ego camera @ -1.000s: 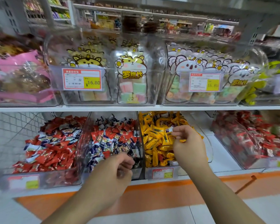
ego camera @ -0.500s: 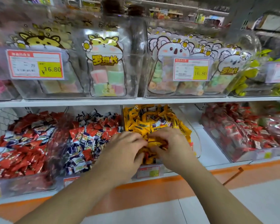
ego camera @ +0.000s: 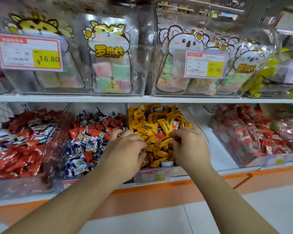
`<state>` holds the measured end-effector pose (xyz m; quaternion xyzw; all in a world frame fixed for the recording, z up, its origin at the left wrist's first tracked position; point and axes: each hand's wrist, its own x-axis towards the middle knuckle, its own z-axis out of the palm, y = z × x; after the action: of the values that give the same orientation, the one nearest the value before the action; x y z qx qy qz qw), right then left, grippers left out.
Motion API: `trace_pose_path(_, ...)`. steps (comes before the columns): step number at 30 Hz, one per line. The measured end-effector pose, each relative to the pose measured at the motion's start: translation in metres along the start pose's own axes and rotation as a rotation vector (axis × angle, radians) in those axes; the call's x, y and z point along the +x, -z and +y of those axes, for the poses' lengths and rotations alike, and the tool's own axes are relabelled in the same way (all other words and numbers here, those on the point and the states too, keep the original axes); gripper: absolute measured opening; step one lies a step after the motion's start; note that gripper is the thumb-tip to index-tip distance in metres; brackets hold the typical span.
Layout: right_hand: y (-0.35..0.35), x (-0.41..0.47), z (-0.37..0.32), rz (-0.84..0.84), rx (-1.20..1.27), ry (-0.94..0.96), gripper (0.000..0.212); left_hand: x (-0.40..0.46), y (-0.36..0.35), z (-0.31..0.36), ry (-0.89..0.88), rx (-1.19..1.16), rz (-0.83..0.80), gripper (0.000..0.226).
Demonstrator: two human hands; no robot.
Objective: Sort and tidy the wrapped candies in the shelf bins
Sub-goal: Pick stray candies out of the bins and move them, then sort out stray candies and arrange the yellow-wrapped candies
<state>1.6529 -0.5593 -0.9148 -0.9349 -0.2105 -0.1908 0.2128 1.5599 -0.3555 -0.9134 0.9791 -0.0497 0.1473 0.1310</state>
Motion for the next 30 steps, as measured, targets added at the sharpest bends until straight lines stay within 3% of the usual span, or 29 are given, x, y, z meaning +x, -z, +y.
trace_pose_path(4, 0.018, -0.004, -0.017, -0.038, 0.115, 0.049, 0.033, -0.005, 0.0, 0.0, 0.001, -0.012, 0.007, 0.029)
trace_pose_path(8, 0.023, -0.013, -0.04, -0.271, 0.166, 0.192, 0.014, -0.006, -0.002, -0.002, -0.008, 0.0, 0.019, 0.023)
trace_pose_path(10, 0.015, -0.016, -0.042, -0.334, 0.118, 0.204, 0.02, -0.006, -0.002, -0.003, -0.007, -0.018, 0.031, 0.02)
trace_pose_path(16, 0.003, -0.016, -0.036, -0.317, 0.139, 0.159, 0.008, -0.008, -0.005, -0.005, -0.005, -0.072, 0.048, 0.023)
trace_pose_path(19, 0.005, -0.016, -0.036, -0.303, 0.2, 0.151, 0.015, -0.009, -0.005, -0.006, -0.003, -0.095, 0.048, 0.022)
trace_pose_path(25, 0.034, -0.008, -0.046, -0.309, 0.638, -0.092, 0.018, -0.012, 0.004, 0.005, 0.01, -0.238, 0.09, 0.041)
trace_pose_path(30, 0.047, -0.012, -0.074, -0.394, 0.981, -0.183, 0.009, -0.024, 0.029, 0.005, 0.043, -0.43, 0.161, 0.025)
